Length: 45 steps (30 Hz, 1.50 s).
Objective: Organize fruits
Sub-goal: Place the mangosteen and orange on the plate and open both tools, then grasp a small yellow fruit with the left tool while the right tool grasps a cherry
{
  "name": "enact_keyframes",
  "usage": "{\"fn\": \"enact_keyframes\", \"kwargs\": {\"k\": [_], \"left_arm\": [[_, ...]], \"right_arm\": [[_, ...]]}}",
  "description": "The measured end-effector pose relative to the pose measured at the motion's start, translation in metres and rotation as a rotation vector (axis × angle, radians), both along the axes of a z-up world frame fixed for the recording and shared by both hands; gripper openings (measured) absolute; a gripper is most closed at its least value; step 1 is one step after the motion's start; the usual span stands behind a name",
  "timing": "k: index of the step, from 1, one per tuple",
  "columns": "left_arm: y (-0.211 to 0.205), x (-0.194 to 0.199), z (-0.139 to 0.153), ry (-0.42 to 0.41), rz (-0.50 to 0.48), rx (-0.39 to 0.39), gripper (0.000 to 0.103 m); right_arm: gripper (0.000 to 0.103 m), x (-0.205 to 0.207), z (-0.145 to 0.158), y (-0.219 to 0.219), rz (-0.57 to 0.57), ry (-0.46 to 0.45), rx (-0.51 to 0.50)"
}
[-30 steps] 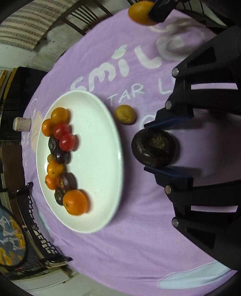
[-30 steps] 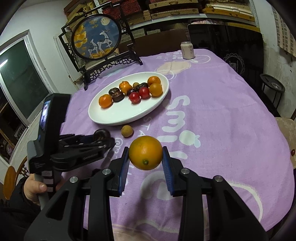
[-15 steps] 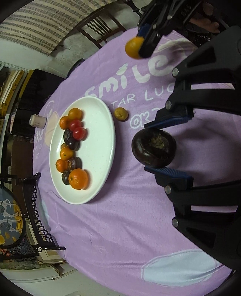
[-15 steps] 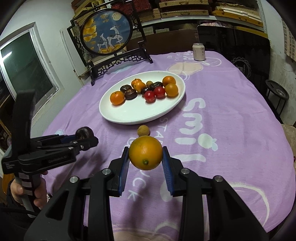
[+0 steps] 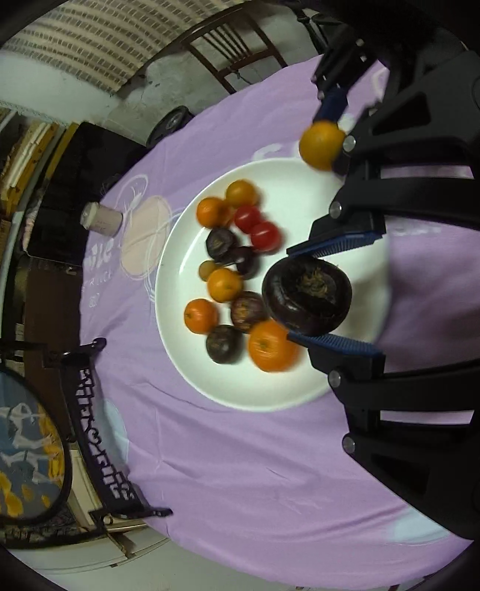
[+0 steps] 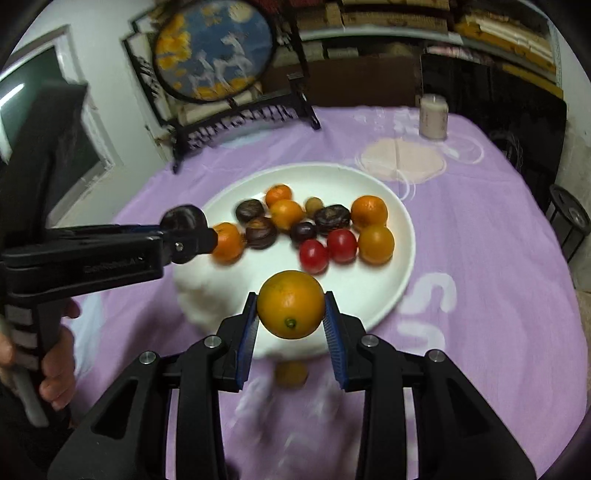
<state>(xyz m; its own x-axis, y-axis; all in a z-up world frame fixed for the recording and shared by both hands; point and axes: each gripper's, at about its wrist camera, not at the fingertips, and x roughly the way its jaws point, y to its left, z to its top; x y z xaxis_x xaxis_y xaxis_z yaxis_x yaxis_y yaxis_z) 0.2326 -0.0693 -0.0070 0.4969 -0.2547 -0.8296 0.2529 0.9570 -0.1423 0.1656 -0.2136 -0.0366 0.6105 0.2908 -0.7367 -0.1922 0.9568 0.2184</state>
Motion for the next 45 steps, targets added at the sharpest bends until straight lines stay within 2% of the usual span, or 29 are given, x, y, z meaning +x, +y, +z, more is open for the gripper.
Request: {"fn": "enact_keyframes", "kwargs": {"k": [4,14,16,17,18,22,29,31,39,45], "left_arm": [[-0.010,0.029,-0.017,0.070,-0.009,-0.019,0.040],[-0.024,0.049,-0.037,0.089,-0.007,0.018,0.041],[-0.023,0.048,-0.032,0.060,0.001,0.014,0.054],[-0.022,0.047,-0.029,0.049,0.001,0.010,0.069],[-0.021,0.042,-0.023,0.020,0.009,0.016,0.076],[-0.014,0.013,-0.003,-0.052,-0.011,0.022,0.076],[0.017,-0.082,0.001,-0.130,-0.012,-0.007,0.091],[0.026,-0.106,-0.004,-0.140,-0.004,-0.009,0.091],[0.049,-0.142,-0.009,-0.139,0.023,-0.019,0.091],[0.064,-0.154,-0.012,-0.145,0.053,-0.009,0.094]], "right_arm": [[0.035,0.031,-0.021,-0.003,-0.015,0.061,-0.039],[0.037,0.052,-0.032,-0.004,0.005,0.085,-0.039],[0.060,0.049,-0.029,-0.002,0.005,0.075,-0.062],[0.060,0.045,-0.025,-0.002,-0.002,0.054,-0.076],[0.060,0.040,-0.020,-0.002,-0.002,0.034,-0.098],[0.062,0.010,-0.003,-0.003,0.001,-0.012,-0.117],[0.062,-0.077,0.007,-0.009,0.006,-0.048,-0.001],[0.062,-0.095,0.008,-0.010,-0.002,-0.054,0.017],[0.062,-0.123,0.017,0.000,-0.013,-0.075,0.006],[0.063,-0.136,-0.005,0.015,0.039,-0.011,-0.005]]}}
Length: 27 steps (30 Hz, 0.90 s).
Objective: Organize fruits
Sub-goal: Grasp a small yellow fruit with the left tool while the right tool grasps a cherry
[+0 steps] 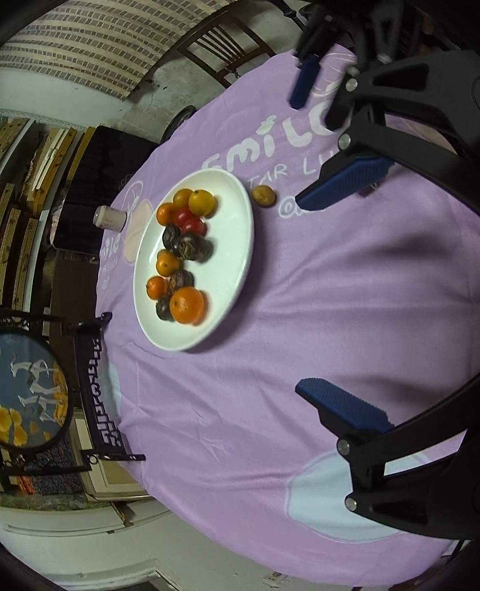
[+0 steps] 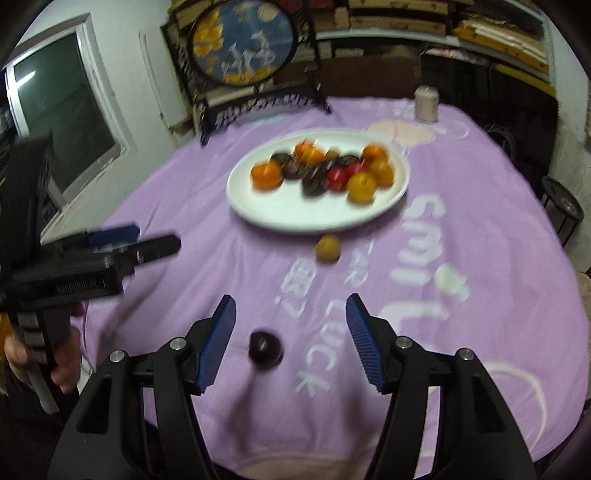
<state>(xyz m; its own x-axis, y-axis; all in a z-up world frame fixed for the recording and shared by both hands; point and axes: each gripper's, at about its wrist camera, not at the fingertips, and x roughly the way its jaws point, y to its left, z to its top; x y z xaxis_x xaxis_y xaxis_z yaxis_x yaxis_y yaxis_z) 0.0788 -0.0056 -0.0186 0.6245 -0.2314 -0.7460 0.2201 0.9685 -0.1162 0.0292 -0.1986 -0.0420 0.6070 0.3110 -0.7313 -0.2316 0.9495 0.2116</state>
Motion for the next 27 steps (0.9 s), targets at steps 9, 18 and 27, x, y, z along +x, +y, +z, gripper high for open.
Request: {"fn": "enact_keyframes", "kwargs": {"k": [9,18,27], "left_arm": [[0.013,-0.005,-0.007,0.025,0.021,-0.007,0.094],[0.015,-0.006,-0.007,0.032,0.025,-0.011,0.094],[-0.059,0.017,-0.025,0.091,-0.056,0.014,0.094]], "right_arm": [[0.063,-0.004,-0.026,0.023,0.048,0.055,-0.004],[0.028,0.001,-0.040,0.022,0.068,0.085,0.047],[0.028,-0.012,-0.019,-0.052,-0.158,-0.014,0.018]]}}
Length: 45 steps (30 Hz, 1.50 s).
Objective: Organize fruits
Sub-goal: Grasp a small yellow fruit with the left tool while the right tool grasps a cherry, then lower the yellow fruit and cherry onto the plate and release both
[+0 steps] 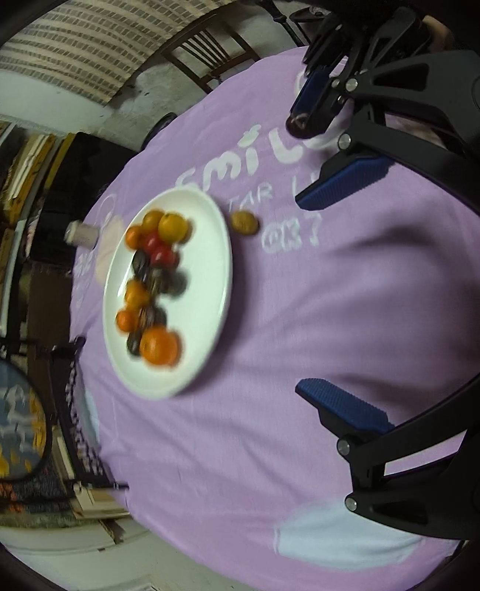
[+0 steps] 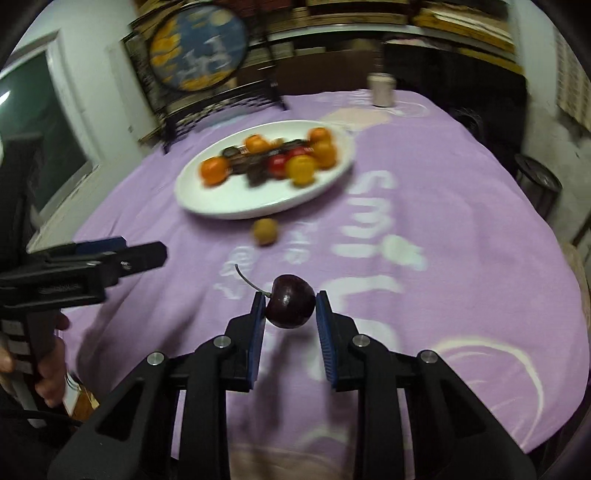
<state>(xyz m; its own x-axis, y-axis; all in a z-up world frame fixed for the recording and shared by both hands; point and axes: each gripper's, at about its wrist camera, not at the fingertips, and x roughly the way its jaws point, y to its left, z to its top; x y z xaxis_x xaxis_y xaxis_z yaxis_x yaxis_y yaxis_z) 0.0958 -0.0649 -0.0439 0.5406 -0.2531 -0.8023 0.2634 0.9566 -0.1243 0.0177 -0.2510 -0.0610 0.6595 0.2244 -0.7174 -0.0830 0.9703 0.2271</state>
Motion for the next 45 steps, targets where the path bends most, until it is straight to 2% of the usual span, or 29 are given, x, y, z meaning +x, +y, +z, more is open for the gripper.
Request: {"fn": "enact_keyframes", "kwargs": {"k": [5,11,13,15,20,22,23,24,27,32,40,45], "left_arm": [[-0.051,0.021,-0.018,0.012,-0.002,0.063,0.094],[-0.083,0.040,-0.035,0.029,0.001,0.135,0.092],[-0.087,0.046,-0.039,0.040,0.004,0.148,0.085],[-0.090,0.053,-0.045,0.068,0.007,0.148,0.070],[-0.093,0.061,-0.047,0.055,0.036,0.156,0.067],[-0.093,0.061,-0.047,0.043,0.034,0.155,0.053],[-0.094,0.059,-0.045,0.035,0.026,0.154,0.027],[-0.094,0.059,-0.044,0.033,0.018,0.153,0.023],[-0.092,0.057,-0.043,0.030,0.003,0.145,0.023],[-0.071,0.041,-0.037,0.039,-0.003,0.085,0.023],[-0.011,0.006,-0.024,0.041,0.021,0.014,0.023],[0.024,0.010,-0.010,0.023,0.049,-0.015,0.023]], "right_arm": [[0.028,-0.007,-0.007,-0.034,-0.042,0.005,0.046],[0.028,-0.010,-0.014,-0.060,-0.065,0.006,0.102],[0.028,-0.010,-0.016,-0.066,-0.064,0.006,0.118],[0.028,-0.010,-0.017,-0.070,-0.064,0.004,0.134],[0.028,-0.009,-0.018,-0.075,-0.066,0.004,0.153],[0.028,-0.010,-0.018,-0.075,-0.067,0.004,0.157],[0.028,-0.010,-0.018,-0.074,-0.068,0.003,0.157],[0.028,-0.010,-0.017,-0.074,-0.069,0.002,0.157],[0.028,-0.011,-0.014,-0.070,-0.066,-0.003,0.152],[0.028,-0.011,-0.008,-0.060,-0.052,-0.005,0.130],[0.028,0.002,-0.006,-0.026,0.004,0.021,0.105],[0.028,0.028,0.002,0.005,0.069,0.028,0.100]]}}
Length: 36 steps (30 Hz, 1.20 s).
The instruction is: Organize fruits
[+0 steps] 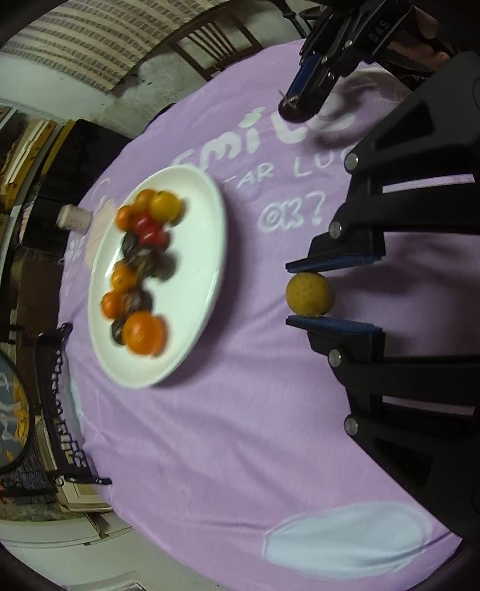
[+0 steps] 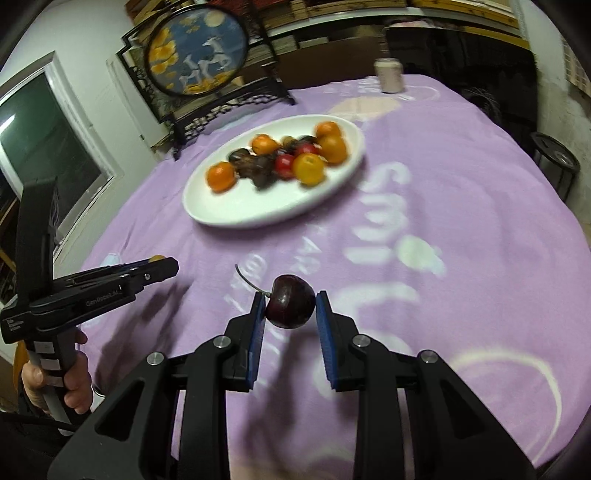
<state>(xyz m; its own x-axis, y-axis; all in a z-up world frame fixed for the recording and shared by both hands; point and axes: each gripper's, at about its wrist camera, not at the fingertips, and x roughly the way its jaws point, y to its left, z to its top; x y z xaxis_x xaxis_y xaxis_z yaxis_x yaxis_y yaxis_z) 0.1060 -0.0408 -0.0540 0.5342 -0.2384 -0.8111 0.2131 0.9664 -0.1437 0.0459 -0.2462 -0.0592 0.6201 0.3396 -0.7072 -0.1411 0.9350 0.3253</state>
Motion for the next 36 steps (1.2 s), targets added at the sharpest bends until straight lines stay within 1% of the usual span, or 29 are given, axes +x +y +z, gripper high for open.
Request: {"fn": "enact_keyframes", "kwargs": {"k": [3,5,6,8,11,14,20,22,24,25,26,27,28,29,30,31,32,33,34,36], "left_arm": [[0.008,0.025,0.016,-0.007,-0.008,-0.016,0.023],[0.006,0.051,0.026,-0.008,-0.014,-0.022,0.023],[0.002,0.063,0.028,-0.005,-0.020,-0.021,0.023],[-0.006,0.094,0.027,0.020,-0.034,-0.034,0.023],[-0.019,0.122,0.016,0.062,-0.053,-0.044,0.023],[-0.028,0.136,0.011,0.068,-0.063,-0.039,0.023],[-0.031,0.155,0.002,0.077,-0.055,-0.033,0.023],[-0.030,0.157,0.001,0.081,-0.057,-0.049,0.024],[-0.031,0.158,0.002,0.076,-0.057,-0.042,0.024],[-0.032,0.159,0.002,0.073,-0.057,-0.037,0.024],[-0.032,0.158,0.003,0.071,-0.057,-0.036,0.025],[-0.032,0.158,0.004,0.072,-0.063,-0.046,0.032],[-0.031,0.156,0.006,0.070,-0.068,-0.057,0.038],[-0.030,0.153,0.010,0.060,-0.070,-0.066,0.052],[-0.028,0.146,0.018,0.024,-0.060,-0.060,0.070],[-0.026,0.141,0.024,-0.013,-0.051,-0.047,0.077],[-0.024,0.134,0.032,-0.057,-0.045,-0.032,0.089],[-0.023,0.127,0.039,-0.095,-0.044,-0.024,0.098],[-0.020,0.116,0.045,-0.129,-0.050,-0.022,0.100],[-0.014,0.102,0.051,-0.150,-0.053,-0.011,0.101]], "right_arm": [[0.028,0.029,0.014,0.017,0.042,-0.030,-0.021],[0.028,0.051,0.019,0.027,0.069,-0.040,-0.025],[0.028,0.066,0.018,0.034,0.078,-0.037,-0.042],[0.028,0.094,0.012,0.044,0.072,-0.024,-0.088],[0.028,0.121,0.003,0.048,0.058,0.002,-0.128],[0.028,0.137,-0.002,0.049,0.059,0.019,-0.127],[0.028,0.151,-0.005,0.052,0.070,0.028,-0.144],[0.028,0.154,-0.006,0.053,0.072,0.025,-0.152],[0.028,0.157,-0.006,0.053,0.070,0.023,-0.158],[0.030,0.157,-0.006,0.053,0.069,0.023,-0.161],[0.035,0.157,-0.007,0.053,0.067,0.024,-0.164],[0.048,0.157,-0.006,0.053,0.074,0.020,-0.156],[0.058,0.154,-0.003,0.053,0.068,0.007,-0.157],[0.061,0.150,0.001,0.053,0.047,-0.008,-0.190],[0.069,0.148,0.003,0.054,0.036,-0.016,-0.217],[0.077,0.144,0.006,0.054,0.027,-0.026,-0.242],[0.079,0.137,0.010,0.053,0.016,-0.040,-0.256],[0.086,0.132,0.013,0.051,0.007,-0.049,-0.260],[0.094,0.125,0.015,0.049,-0.005,-0.056,-0.261],[0.097,0.107,0.020,0.044,-0.027,-0.072,-0.258]]}}
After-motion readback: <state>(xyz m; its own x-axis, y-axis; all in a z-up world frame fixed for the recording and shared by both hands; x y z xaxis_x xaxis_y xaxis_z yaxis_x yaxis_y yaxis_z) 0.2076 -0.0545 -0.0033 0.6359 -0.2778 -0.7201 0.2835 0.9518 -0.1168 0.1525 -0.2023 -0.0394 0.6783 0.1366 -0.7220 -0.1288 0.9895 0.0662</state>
